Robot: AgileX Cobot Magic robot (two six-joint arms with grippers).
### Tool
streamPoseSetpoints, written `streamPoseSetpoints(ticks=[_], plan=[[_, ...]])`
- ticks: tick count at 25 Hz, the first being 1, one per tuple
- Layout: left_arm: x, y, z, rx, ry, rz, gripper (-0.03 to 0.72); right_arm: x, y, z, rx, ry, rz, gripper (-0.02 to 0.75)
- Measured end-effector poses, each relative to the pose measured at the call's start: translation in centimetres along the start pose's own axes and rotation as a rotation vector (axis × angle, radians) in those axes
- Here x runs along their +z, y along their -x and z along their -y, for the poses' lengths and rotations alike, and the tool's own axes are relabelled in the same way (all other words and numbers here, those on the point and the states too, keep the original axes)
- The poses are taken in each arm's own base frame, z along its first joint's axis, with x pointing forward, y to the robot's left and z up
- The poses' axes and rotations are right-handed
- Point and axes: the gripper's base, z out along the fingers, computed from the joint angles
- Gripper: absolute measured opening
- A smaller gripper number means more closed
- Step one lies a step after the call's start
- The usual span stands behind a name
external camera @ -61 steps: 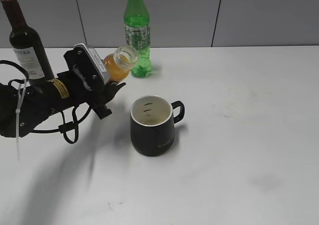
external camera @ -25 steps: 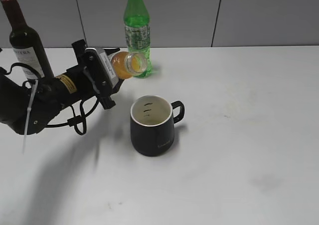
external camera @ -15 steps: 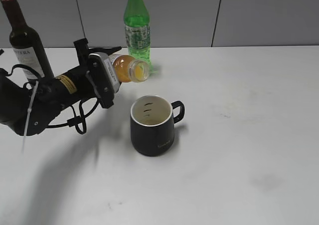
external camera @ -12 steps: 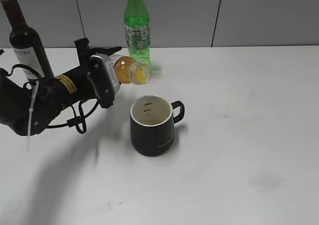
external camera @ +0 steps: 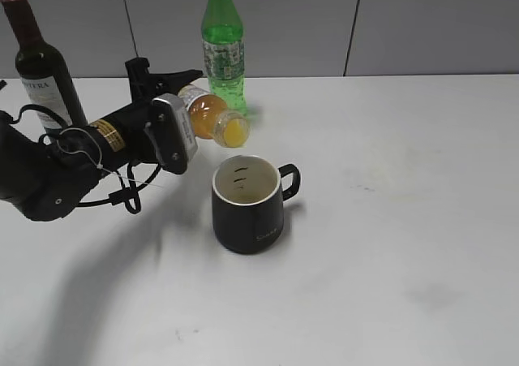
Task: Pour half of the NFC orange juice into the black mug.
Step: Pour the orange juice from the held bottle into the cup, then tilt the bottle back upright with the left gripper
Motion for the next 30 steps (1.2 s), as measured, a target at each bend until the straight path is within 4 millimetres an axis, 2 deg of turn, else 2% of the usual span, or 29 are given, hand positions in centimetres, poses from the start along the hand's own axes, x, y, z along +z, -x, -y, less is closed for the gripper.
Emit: streamPoseSetpoints(ticks=[9, 30], plan=[[0.00, 0.07, -0.09, 0.102, 0.010, 0.007, 0.468, 0.00, 0.00, 0.00, 0.000, 0.000, 0.000, 0.585], [0.00, 0.06, -0.12, 0.157, 0.014, 0.006, 0.468, 0.00, 0.00, 0.00, 0.000, 0.000, 0.000, 0.585]])
